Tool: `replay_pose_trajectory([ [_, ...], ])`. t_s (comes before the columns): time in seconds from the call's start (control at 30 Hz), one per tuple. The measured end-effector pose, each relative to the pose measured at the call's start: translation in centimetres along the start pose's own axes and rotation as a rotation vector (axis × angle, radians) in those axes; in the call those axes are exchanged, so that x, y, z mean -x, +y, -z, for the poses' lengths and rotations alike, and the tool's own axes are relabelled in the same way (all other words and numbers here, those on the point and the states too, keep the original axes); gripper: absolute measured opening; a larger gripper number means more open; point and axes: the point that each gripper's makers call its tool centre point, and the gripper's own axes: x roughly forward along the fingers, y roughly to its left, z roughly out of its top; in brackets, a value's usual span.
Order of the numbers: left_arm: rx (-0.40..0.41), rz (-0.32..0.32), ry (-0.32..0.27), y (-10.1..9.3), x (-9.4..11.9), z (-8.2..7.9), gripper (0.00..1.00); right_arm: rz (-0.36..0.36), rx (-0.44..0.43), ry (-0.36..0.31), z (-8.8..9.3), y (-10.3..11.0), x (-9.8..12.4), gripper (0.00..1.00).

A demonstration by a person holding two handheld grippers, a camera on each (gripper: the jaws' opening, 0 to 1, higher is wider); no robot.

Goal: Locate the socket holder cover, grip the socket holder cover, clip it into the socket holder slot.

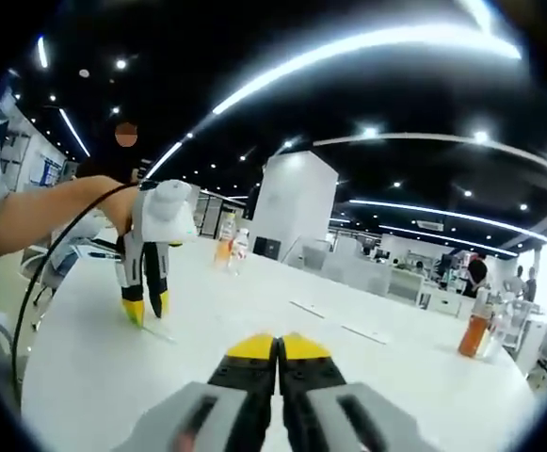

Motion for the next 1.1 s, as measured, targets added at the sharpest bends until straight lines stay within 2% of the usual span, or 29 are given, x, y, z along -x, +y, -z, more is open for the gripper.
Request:
replay_pose_trajectory([
  [0.23, -0.015, 0.009, 0.035, -0.2, 0.0, 0.0, 0.26, -0.003, 0.007, 0.006, 0.1, 0.1, 0.0, 0.03],
  [0.43, -0.038, 0.009, 0.033, -0.3, 0.0, 0.0, 0.26, -0.005, 0.011, 0.009, 0.1, 0.2, 0.0, 0.03],
  [0.7, -0.035, -0.019, 0.001, 0.1, 0.6, -0.1, 0.25, -0.007, 0.019, 0.023, 0.5, 0.4, -0.1, 0.03],
  [0.83, -0.055, -0.018, 0.011, 0.3, 0.6, 0.0, 0.25, -0.006, 0.02, 0.027, 0.6, 0.4, -0.2, 0.03],
  [0.9, -0.023, -0.043, -0.01, 1.0, 0.7, -0.5, 0.25, -0.003, 0.023, 0.033, 0.8, 0.3, -0.2, 0.03],
  [1.0, -0.006, -0.097, 0.002, 2.0, 0.9, -0.7, 0.25, -0.002, 0.023, 0.038, 0.9, 0.3, -0.2, 0.03],
  [1.1, 0.045, -0.112, -0.028, 2.5, 1.1, -1.1, 0.25, 0.0, 0.021, 0.04, 1.0, 0.2, -0.2, 0.03],
])
